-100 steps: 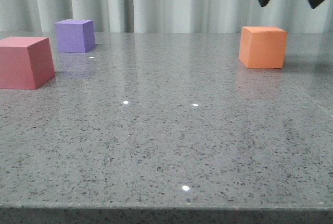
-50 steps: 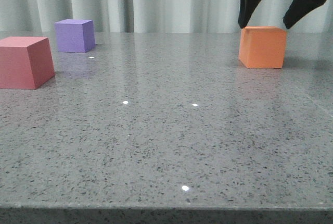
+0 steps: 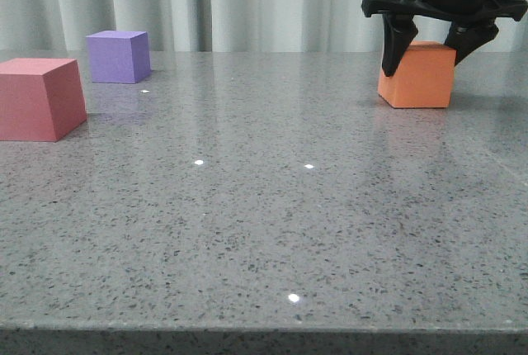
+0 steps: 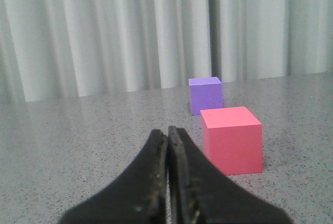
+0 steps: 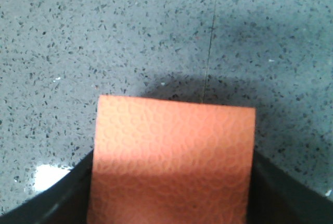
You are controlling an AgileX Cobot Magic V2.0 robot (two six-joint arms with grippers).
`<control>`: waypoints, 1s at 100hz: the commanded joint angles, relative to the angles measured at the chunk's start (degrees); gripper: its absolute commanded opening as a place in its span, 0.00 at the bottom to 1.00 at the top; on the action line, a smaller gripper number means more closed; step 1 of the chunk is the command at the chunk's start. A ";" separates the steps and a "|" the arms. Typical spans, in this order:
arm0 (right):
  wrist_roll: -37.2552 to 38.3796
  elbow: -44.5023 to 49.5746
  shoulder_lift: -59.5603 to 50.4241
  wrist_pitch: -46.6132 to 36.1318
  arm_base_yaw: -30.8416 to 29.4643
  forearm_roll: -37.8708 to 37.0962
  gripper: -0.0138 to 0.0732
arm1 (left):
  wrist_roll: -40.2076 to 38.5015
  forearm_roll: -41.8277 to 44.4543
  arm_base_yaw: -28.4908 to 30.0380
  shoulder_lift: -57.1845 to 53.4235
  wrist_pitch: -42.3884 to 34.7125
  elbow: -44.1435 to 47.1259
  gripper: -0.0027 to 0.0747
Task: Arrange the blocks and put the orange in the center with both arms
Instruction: 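Lift the orange cube with the right gripper toward the table center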
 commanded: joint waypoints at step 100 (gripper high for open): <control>21.78 -31.73 12.20 4.25 21.21 -7.24 0.56 | 0.05 -0.43 0.19 -2.06 -4.51 2.37 0.01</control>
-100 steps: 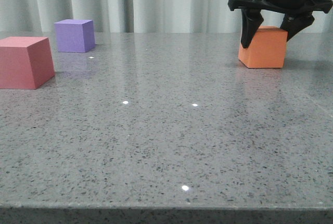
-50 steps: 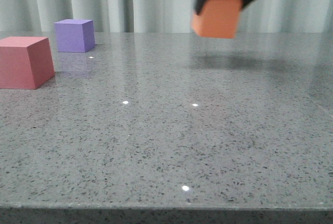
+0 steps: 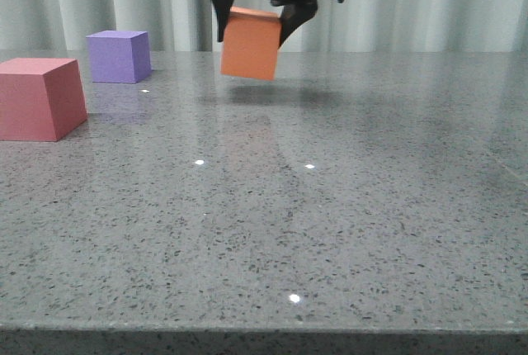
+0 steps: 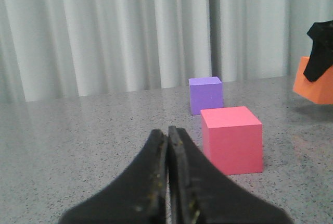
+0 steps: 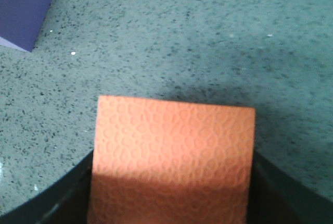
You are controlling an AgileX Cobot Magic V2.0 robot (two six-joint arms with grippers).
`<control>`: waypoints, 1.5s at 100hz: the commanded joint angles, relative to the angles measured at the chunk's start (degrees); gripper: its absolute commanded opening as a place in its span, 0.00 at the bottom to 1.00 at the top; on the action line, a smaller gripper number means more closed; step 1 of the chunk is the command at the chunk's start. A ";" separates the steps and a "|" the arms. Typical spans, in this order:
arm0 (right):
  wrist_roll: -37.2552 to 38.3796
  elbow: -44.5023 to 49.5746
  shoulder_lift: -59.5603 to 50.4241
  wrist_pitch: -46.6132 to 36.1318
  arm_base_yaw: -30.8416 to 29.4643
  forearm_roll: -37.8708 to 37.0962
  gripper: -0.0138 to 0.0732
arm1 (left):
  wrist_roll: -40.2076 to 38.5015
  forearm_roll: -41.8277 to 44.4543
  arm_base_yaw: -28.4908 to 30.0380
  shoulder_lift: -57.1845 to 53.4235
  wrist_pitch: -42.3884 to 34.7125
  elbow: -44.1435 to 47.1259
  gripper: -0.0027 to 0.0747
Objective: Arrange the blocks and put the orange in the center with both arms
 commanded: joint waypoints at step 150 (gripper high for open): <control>-12.93 -6.29 -17.15 8.64 -0.24 -7.31 0.92 | 0.05 -0.43 0.19 -2.06 -4.51 2.37 0.01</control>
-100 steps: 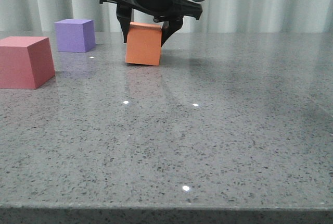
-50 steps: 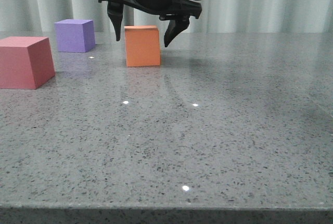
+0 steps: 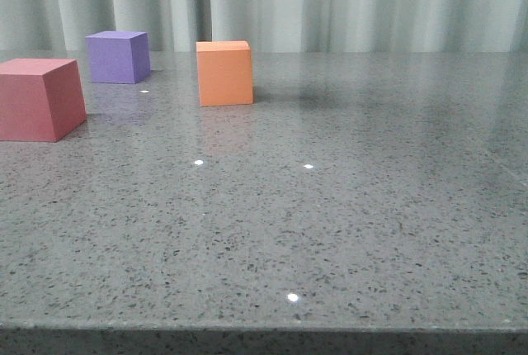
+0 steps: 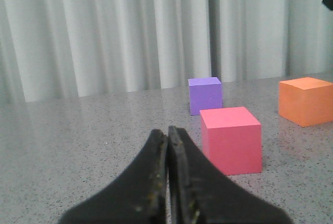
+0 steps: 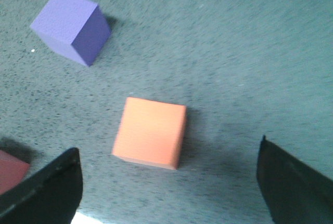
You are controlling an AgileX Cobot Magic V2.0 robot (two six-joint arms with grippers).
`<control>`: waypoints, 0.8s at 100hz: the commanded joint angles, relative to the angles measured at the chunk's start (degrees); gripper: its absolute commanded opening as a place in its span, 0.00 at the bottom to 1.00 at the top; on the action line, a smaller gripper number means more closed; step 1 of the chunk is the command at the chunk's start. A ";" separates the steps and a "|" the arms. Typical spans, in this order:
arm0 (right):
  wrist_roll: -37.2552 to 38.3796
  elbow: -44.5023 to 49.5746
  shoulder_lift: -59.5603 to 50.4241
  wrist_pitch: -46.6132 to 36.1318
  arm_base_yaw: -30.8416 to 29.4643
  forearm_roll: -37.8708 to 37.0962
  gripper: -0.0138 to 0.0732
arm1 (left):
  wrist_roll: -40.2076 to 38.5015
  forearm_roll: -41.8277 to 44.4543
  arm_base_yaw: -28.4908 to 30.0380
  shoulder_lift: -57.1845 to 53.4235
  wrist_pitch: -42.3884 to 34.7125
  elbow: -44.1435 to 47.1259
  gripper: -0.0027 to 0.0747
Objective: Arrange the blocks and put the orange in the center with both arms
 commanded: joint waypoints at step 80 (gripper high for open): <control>-1.16 61.26 -50.99 -17.04 -25.62 -6.51 0.92 | 0.05 -0.43 0.19 -2.06 -4.51 2.37 0.01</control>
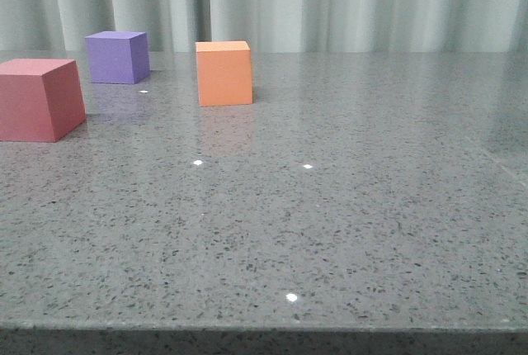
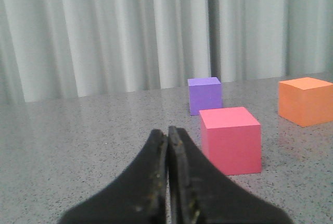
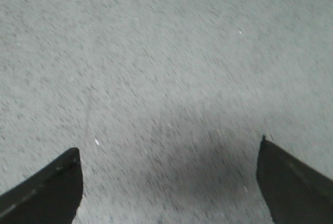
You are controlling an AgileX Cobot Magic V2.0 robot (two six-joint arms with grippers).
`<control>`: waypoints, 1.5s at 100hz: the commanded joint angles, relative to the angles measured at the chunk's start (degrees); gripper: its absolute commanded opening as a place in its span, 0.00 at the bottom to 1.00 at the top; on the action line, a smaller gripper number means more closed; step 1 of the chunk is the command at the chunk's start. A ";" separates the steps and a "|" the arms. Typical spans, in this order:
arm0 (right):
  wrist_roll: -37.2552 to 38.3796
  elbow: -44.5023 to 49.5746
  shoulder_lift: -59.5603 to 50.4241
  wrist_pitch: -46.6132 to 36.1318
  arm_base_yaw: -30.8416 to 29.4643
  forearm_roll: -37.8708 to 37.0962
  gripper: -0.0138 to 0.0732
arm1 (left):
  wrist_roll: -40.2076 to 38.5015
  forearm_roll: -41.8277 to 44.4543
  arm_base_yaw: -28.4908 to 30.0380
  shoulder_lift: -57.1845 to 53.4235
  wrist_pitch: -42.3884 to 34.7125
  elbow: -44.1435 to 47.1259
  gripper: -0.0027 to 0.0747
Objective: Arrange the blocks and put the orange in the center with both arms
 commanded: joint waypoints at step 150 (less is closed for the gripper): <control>4.76 40.96 -46.12 -31.76 -1.14 -6.63 0.08 | 0.05 -0.43 0.19 -2.06 -4.51 2.37 0.01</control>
